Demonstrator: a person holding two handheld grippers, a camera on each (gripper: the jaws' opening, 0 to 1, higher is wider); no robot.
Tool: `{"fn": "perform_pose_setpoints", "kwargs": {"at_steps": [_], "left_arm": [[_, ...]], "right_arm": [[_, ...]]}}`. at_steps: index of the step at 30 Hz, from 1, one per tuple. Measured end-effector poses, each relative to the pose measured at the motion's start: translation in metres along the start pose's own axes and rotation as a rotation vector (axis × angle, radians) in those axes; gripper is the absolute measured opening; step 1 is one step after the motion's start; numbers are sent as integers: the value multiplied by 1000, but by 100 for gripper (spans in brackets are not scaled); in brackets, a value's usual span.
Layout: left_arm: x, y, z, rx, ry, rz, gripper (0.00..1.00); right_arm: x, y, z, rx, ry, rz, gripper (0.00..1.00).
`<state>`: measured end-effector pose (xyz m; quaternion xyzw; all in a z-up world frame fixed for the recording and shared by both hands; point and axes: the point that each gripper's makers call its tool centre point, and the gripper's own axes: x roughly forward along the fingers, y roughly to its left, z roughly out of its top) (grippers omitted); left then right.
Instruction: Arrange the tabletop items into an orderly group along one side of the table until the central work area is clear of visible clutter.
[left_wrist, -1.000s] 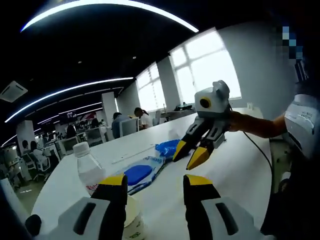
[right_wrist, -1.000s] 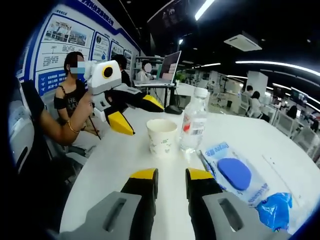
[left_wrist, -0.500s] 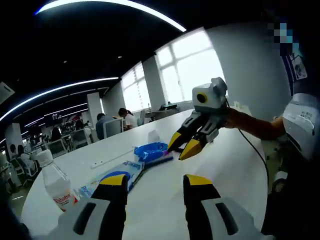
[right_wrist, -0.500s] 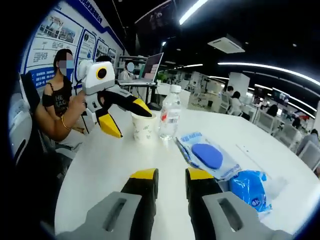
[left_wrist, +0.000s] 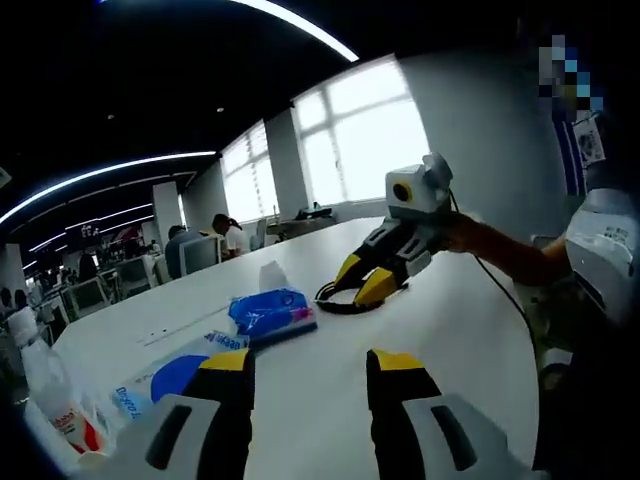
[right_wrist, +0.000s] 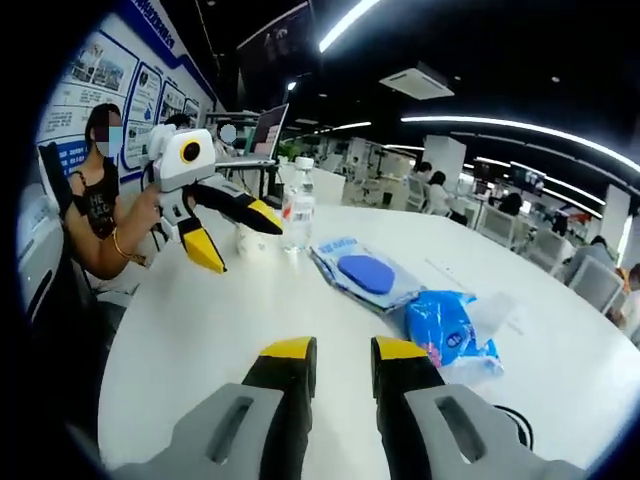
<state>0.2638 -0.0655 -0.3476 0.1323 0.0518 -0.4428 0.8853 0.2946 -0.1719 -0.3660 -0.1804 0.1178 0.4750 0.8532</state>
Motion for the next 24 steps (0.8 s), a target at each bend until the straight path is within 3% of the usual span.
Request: {"fn": "perform_pose_setpoints", "kwargs": {"at_steps": [5, 11, 24], "left_arm": [[15, -7, 0, 5, -1, -17, 44], [26, -13, -2, -12, -15, -39, 44], [44, -17, -4, -36, -26, -59, 44]], "right_arm": [[-11, -21, -14, 85, 26, -49, 20], [-19, -34, -34, 130, 59, -77, 20], [-31, -58, -69, 141, 158, -151, 20]]}}
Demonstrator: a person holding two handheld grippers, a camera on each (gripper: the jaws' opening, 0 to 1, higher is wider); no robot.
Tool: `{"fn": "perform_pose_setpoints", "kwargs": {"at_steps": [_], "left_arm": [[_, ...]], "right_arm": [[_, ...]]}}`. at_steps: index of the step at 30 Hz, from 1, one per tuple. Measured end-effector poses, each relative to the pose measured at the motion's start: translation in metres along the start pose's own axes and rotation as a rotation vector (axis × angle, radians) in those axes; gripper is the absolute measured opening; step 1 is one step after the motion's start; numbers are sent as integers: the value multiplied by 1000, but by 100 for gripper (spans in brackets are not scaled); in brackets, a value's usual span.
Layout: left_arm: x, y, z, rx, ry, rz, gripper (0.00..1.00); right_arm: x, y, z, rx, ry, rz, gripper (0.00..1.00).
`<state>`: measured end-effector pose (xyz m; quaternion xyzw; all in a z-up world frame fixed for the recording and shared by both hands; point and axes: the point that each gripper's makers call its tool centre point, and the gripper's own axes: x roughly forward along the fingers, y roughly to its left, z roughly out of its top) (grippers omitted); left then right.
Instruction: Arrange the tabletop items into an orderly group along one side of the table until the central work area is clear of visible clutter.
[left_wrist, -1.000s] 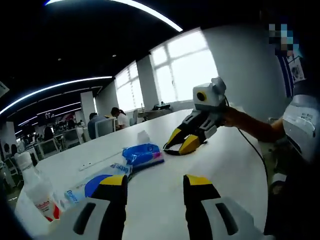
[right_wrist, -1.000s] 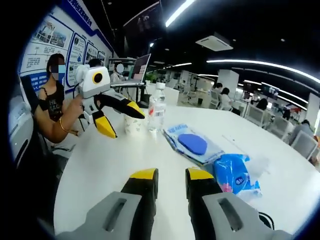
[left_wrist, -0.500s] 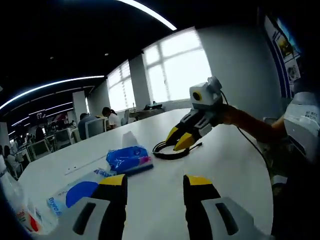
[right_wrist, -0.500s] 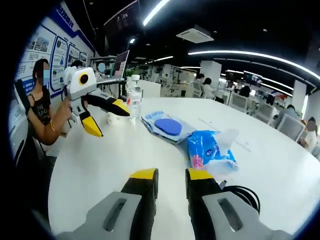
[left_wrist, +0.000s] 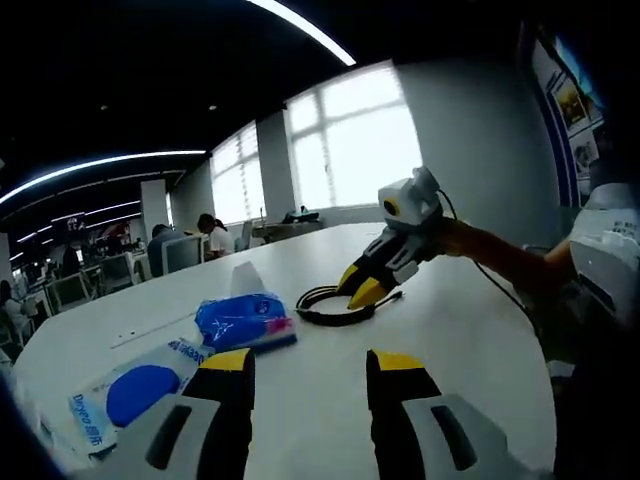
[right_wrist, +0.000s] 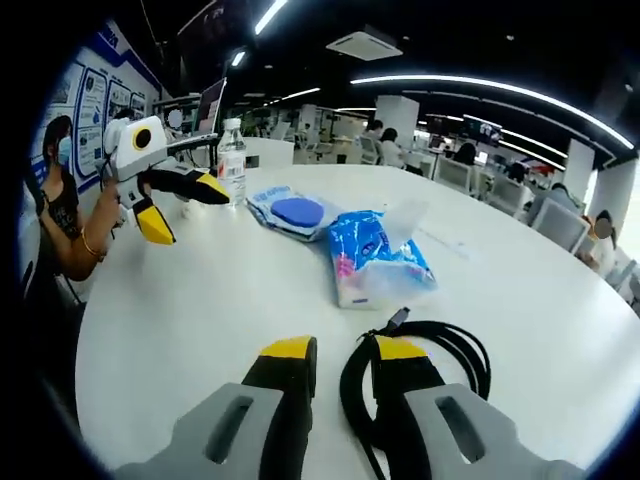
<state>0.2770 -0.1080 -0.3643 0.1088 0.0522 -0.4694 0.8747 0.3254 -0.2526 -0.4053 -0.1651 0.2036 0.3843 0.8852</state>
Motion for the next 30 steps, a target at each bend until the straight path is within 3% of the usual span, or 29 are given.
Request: {"fn": "perform_pose_setpoints", "kwargs": {"at_steps": [13, 18, 23, 30], "left_arm": [[2, -2, -10, -6, 20, -2, 44], [2, 2, -8, -39, -16, 6, 44], [4, 3, -9, -37, -12, 5, 44], [6, -2, -18, -53, -3, -14, 44]], "right_arm": [[5, -4, -14, 21, 69, -1, 17], [9, -8, -23, 4, 130, -1, 17], [11, -8, -28, 2, 163, 14, 17], [17, -13, -35, 56, 204, 40, 15]]}}
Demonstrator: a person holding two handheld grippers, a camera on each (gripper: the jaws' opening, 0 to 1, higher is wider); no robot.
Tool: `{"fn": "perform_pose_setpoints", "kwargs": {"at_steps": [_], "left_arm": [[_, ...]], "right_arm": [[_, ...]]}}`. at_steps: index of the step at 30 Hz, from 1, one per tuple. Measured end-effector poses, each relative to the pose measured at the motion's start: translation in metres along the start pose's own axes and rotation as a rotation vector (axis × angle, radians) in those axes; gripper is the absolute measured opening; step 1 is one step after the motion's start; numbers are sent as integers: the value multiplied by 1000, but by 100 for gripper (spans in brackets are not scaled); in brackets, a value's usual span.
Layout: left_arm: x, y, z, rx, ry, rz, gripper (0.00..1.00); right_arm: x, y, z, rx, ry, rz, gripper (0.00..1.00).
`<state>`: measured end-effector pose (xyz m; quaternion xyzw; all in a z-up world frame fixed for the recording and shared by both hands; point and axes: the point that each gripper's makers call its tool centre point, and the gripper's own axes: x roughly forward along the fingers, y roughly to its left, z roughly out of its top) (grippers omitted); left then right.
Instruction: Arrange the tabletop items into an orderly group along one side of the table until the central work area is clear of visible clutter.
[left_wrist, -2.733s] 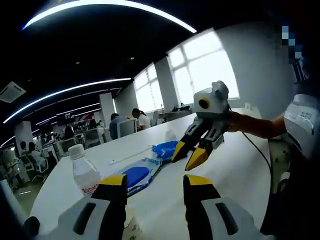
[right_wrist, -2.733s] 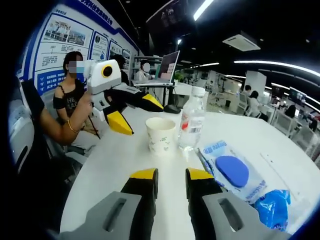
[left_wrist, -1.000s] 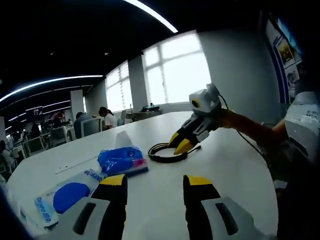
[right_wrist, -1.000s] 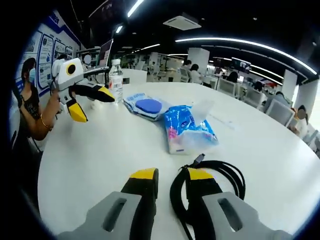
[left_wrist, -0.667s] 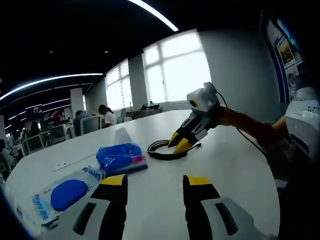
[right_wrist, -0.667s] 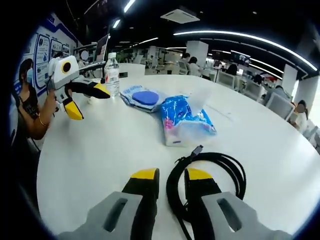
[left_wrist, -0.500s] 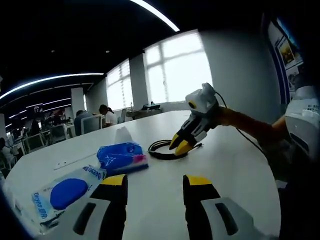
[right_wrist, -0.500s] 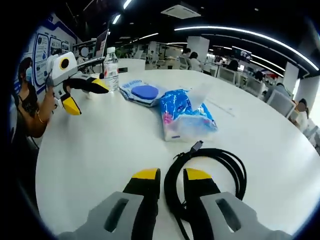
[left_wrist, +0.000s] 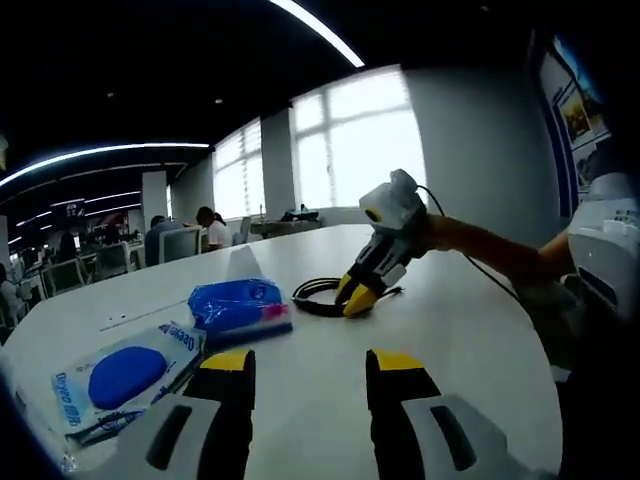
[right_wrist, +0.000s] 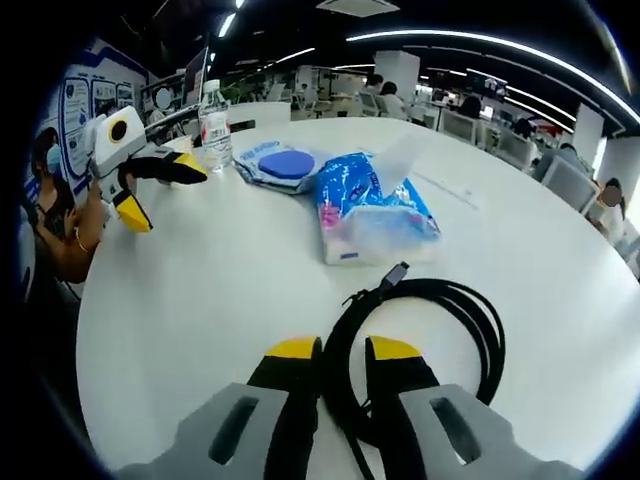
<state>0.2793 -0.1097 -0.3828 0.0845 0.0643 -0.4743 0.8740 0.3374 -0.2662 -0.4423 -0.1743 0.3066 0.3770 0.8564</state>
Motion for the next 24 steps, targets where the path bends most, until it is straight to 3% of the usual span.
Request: {"fn": "perform_pose_setpoints", "kwargs": {"at_steps": [22, 24], "left_arm": [[0, -5, -6, -42, 0, -23, 44], [-1, -4, -6, -40, 2, -21, 44]], "right_arm": [[6, 4, -2, 65, -1, 35, 10], [7, 3, -1, 36, -11, 19, 9]]}}
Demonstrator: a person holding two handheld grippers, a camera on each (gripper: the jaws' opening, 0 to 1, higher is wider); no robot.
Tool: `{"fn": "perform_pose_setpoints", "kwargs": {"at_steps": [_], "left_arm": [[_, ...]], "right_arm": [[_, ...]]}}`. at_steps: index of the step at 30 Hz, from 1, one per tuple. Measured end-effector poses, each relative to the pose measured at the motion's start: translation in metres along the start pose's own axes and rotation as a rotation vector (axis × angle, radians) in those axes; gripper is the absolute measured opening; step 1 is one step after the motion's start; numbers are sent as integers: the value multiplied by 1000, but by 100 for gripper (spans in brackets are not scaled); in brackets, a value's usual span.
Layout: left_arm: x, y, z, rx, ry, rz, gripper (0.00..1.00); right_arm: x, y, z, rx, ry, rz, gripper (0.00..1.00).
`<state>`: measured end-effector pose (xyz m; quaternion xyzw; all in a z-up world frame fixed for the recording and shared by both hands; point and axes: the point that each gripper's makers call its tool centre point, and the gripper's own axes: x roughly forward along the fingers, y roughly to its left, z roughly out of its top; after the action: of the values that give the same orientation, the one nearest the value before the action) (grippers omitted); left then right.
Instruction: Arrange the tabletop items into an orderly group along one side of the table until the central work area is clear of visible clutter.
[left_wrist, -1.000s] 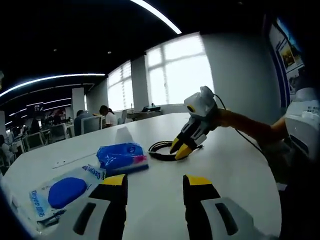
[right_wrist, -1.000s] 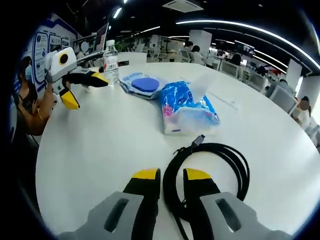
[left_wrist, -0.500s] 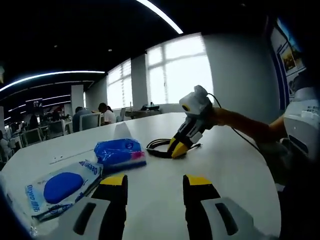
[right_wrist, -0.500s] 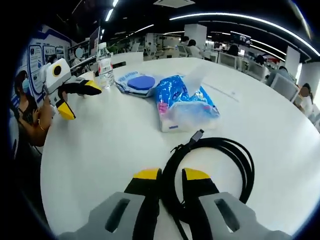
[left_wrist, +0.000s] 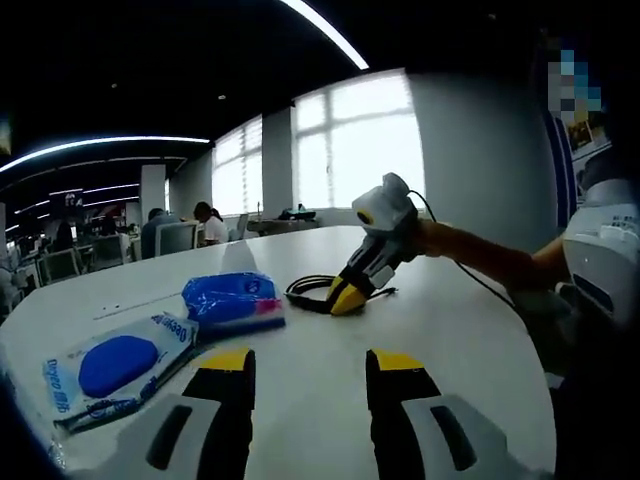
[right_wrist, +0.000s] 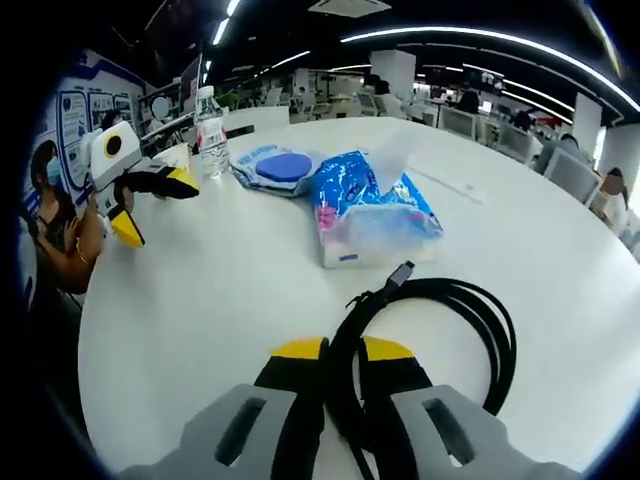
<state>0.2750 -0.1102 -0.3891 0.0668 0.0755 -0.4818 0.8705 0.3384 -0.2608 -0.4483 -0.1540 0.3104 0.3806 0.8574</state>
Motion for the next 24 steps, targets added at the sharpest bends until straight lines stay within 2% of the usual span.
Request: {"fn": "perform_pose_setpoints", "kwargs": {"at_steps": [5, 9, 13, 17, 21, 23, 24], "left_arm": [[-1, 1, -1, -3, 2, 5, 44], [0, 1, -3, -5, 6, 4, 44], [3, -1, -4, -7, 7, -1, 44], [4, -3, -4, -6, 8, -7, 49], [4, -6, 1, -6, -21, -12, 54], [3, -6, 8, -23, -58, -12, 55], [2, -7, 1, 71, 0, -1, 55]], "right_arm": [[-4, -3, 1, -27, -13, -27, 5], [-11, -1, 4, -42, -31, -20, 5], [-15, -1, 4, -60, -21, -24, 5], [-17, -1, 4, -65, -22, -21, 5], [-20, -2, 7, -68, -36, -21, 4], [-23, -2, 10, -68, -46, -22, 4], [-28, 1, 15, -105, -57, -37, 4]]}}
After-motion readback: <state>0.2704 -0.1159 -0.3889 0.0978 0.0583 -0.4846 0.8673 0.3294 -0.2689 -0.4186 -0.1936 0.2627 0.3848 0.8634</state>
